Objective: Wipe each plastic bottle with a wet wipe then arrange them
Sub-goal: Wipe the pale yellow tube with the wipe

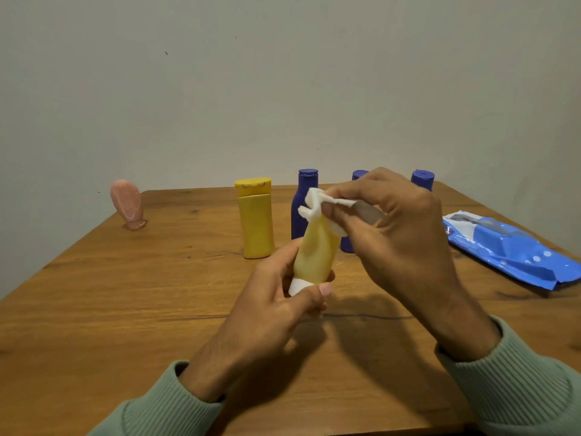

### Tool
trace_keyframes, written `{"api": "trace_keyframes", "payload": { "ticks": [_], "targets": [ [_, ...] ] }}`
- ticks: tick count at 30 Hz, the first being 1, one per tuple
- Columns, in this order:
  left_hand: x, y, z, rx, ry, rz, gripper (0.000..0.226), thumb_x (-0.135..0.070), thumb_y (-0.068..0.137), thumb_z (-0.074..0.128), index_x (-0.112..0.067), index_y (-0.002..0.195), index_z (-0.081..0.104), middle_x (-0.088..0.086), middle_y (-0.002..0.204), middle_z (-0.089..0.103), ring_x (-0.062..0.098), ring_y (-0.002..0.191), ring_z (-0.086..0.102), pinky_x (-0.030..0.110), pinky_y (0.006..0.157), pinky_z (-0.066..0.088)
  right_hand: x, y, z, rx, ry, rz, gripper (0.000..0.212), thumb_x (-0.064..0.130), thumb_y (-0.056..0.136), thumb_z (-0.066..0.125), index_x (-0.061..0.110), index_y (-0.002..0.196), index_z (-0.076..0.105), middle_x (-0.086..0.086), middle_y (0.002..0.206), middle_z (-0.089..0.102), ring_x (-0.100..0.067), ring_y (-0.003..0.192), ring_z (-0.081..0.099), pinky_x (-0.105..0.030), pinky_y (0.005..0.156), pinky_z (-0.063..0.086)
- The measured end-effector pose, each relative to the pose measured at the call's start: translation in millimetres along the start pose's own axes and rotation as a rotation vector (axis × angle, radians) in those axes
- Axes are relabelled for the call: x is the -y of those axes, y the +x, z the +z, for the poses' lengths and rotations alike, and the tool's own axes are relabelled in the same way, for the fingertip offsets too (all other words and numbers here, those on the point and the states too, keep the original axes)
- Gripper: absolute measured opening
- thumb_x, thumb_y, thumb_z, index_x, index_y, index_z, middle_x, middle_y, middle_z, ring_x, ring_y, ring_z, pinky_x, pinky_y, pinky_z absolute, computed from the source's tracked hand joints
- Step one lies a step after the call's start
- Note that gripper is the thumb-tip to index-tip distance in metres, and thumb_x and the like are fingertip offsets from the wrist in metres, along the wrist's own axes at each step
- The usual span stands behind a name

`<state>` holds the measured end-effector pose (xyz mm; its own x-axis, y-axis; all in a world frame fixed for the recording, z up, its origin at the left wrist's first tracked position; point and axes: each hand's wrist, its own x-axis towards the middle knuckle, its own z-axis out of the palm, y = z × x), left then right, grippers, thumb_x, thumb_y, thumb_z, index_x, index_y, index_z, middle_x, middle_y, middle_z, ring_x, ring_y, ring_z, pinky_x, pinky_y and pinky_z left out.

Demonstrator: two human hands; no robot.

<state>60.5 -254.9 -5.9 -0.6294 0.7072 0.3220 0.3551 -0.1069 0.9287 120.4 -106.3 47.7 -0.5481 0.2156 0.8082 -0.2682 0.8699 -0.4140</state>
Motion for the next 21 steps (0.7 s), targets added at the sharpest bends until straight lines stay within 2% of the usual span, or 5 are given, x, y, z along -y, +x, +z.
{"api": "trace_keyframes", "payload": {
  "ticks": [4, 10, 13, 17, 21],
  "targets": [
    [0.7, -0.2, 1.2, -0.035, 0.012, -0.030, 0.033, -0.006, 0.088, 0.067, -0.020, 0.116, 0.059, 0.005, 0.096, 0.070, 0.019, 0.080, 0.066, 0.030, 0.068, 0.056, 4.3, -2.8, -0.4, 0.065, 0.034, -0.015, 0.020, 0.019, 0.082, 0.070, 0.018, 0.102, 0.071, 0.009, 0.090, 0.061, 0.001, 0.081, 0.056, -0.009, 0.073, 0.046],
    [7.2, -0.6, 0.3, -0.098, 0.185, 0.002, 0.029, -0.022, 0.085, 0.070, -0.025, 0.112, 0.060, -0.007, 0.089, 0.068, 0.014, 0.081, 0.066, 0.037, 0.071, 0.055, 11.5, -7.3, -0.8, 0.164, -0.046, -0.071, 0.021, 0.020, 0.081, 0.068, 0.019, 0.101, 0.072, 0.004, 0.090, 0.064, -0.012, 0.080, 0.058, -0.043, 0.069, 0.051],
    [7.4, -0.1, 0.9, -0.148, 0.293, 0.021, 0.037, -0.034, 0.080, 0.066, -0.033, 0.116, 0.058, -0.009, 0.095, 0.068, 0.017, 0.086, 0.065, 0.050, 0.076, 0.054, 10.3, -7.5, -0.6, 0.150, -0.071, -0.062, 0.022, 0.017, 0.080, 0.068, 0.018, 0.102, 0.071, 0.004, 0.088, 0.061, -0.010, 0.078, 0.055, -0.042, 0.068, 0.051],
    [7.2, -0.1, 0.6, -0.173, 0.397, 0.022, 0.044, -0.037, 0.079, 0.062, -0.048, 0.120, 0.051, -0.017, 0.108, 0.065, 0.008, 0.097, 0.062, 0.047, 0.084, 0.054, 9.9, -7.9, 1.7, 0.160, -0.092, -0.040, 0.021, 0.016, 0.082, 0.067, 0.017, 0.103, 0.070, 0.007, 0.089, 0.057, -0.009, 0.078, 0.052, -0.043, 0.072, 0.051],
    [5.6, 0.5, 0.3, -0.173, 0.418, 0.045, 0.050, -0.032, 0.080, 0.065, -0.040, 0.128, 0.053, -0.016, 0.112, 0.065, 0.010, 0.103, 0.062, 0.046, 0.087, 0.052, 8.1, -3.4, -1.8, 0.108, -0.103, -0.003, 0.017, 0.014, 0.085, 0.065, 0.014, 0.101, 0.070, 0.005, 0.088, 0.055, -0.008, 0.073, 0.050, -0.024, 0.067, 0.045]
  ]
}}
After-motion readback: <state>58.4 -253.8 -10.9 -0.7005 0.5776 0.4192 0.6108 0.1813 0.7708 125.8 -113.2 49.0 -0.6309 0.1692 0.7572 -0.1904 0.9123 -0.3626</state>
